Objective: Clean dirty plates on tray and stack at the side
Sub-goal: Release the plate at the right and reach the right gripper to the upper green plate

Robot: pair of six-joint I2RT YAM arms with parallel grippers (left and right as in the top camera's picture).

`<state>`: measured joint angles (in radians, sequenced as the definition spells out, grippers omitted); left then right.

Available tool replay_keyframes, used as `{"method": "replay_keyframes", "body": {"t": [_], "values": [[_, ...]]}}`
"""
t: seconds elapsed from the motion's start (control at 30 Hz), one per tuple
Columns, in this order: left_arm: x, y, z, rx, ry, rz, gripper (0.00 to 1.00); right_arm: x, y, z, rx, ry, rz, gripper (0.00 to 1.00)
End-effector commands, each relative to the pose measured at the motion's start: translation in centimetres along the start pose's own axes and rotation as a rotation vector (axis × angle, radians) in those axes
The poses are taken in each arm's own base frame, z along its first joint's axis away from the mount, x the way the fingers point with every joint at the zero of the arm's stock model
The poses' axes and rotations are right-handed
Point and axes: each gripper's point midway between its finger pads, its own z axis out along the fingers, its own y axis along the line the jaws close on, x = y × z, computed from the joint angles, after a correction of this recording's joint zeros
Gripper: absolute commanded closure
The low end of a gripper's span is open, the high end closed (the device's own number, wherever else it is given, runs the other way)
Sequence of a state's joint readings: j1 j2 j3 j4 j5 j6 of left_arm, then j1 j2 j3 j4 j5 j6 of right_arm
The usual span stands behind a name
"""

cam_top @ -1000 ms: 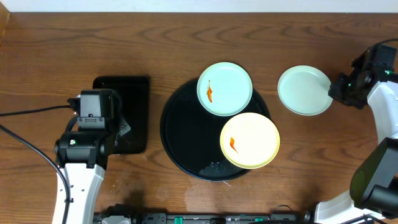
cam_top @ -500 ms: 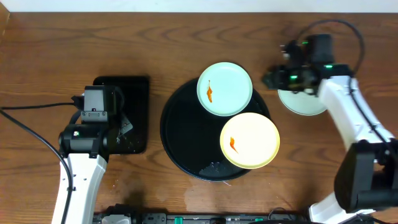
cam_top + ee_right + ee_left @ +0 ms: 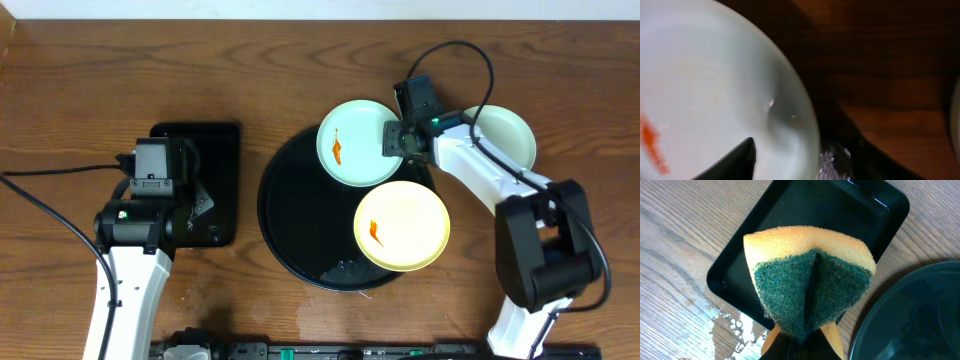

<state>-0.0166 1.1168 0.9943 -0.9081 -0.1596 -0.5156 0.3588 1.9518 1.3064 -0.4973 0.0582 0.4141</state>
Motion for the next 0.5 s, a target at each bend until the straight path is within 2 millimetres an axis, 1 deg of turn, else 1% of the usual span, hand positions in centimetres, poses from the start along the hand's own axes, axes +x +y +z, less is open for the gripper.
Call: {"method": "replay_keyframes", "body": {"t": [0.0,0.07,0.13,0.17,0.2,0.23,0.27,0.3,0.33,0.47], "values": [[-0.4,0.0,-0.1,0.002,-0.009,0.012,0.92,0.3,0.5,0.9,-0.017,0.007,0.030,0.55],[-0.4,0.0,-0.1,0.002,-0.009,0.012,0.92,0.2,0.8,0.9,-0.029,0.006,0.027,0.65],[-0.4,0.0,-0.1,0.001,-0.009,0.012,0.92,0.3,1.1,0.8,-0.033,0.004,0.021,0.67],[-0.4,0.0,-0.1,0.002,-0.009,0.012,0.92,0.3,1.2,0.8,-0.034,0.004,0.019,0.69],[-0.4,0.0,-0.1,0.001,-0.010,0.012,0.92,0.4,1.4,0.8,-0.036,0.005,0.014,0.74],[-0.4,0.0,-0.1,0.001,-0.010,0.012,0.92,0.5,1.6,0.8,-0.038,0.006,0.010,0.81],[-0.4,0.0,-0.1,0.001,-0.010,0.012,0.92,0.6,1.8,0.7,-0.040,0.007,0.005,0.92],[-0.4,0.0,-0.1,0.001,-0.010,0.012,0.92,0.7,2.1,0.7,-0.042,0.008,0.000,0.97],[-0.4,0.0,-0.1,0.001,-0.010,0.012,0.92,0.9,2.4,0.7,-0.047,0.010,-0.006,0.99],[-0.4,0.0,-0.1,0.001,-0.010,0.011,0.92,1.6,3.3,0.6,-0.057,0.024,-0.027,0.99]]}}
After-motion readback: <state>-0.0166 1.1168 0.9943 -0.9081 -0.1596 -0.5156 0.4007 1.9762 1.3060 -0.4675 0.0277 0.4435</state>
